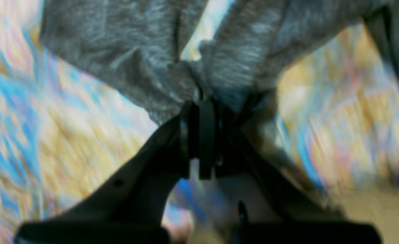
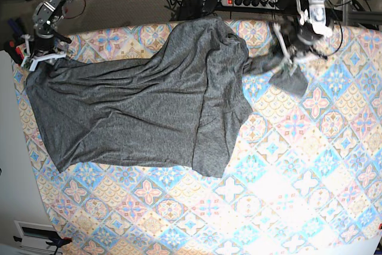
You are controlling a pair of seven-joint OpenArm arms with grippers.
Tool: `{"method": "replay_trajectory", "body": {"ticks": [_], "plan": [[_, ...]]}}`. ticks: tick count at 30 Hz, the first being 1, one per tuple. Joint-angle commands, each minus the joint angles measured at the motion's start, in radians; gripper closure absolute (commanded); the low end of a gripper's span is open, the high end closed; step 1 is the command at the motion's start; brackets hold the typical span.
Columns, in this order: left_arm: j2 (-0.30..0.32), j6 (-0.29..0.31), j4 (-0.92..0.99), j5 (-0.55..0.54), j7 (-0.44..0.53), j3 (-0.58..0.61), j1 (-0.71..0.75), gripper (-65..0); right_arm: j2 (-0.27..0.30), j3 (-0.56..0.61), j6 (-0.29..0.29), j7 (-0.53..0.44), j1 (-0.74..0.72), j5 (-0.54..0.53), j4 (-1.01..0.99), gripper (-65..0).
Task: Layout the t-shirt on the table in an organized manner, then fold the t-shirt properly
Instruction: 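Lift the sleeve with the left gripper and pull it toward the collar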
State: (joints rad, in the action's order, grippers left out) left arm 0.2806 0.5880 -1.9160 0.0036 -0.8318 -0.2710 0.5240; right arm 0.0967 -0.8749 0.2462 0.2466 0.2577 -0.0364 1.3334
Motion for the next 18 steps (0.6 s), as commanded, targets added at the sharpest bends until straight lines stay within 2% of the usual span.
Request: {"method": "replay_trajectory", "body": {"ticks": [1, 3, 7, 10, 18], "plan": [[0.007, 0.002, -0.053, -0.004, 0.009, -0.001, 0.034, 0.0, 0.024, -0.005, -0.005, -0.026, -0.007, -0.007, 0.019, -24.2], [0.007, 0.011, -0.118, -0.006, 0.009, -0.001, 0.091, 0.0, 0.024, -0.005, -0.005, -0.026, -0.007, -0.007, 0.019, -24.2], [0.006, 0.11, -0.176, -0.006, 0.009, -0.006, 0.149, 0.0, 0.016, -0.004, -0.005, -0.026, -0.007, -0.007, 0.019, -24.3], [-0.013, 0.11, -0.181, -0.003, 0.01, -0.004, 0.178, 0.0, 0.016, -0.004, -0.005, -0.026, -0.005, -0.007, 0.019, -24.4], [-0.014, 0.11, -0.182, -0.004, 0.012, 0.0, 0.261, 0.0, 0.011, -0.004, -0.005, -0.026, -0.005, -0.007, 0.018, -24.4]]}}
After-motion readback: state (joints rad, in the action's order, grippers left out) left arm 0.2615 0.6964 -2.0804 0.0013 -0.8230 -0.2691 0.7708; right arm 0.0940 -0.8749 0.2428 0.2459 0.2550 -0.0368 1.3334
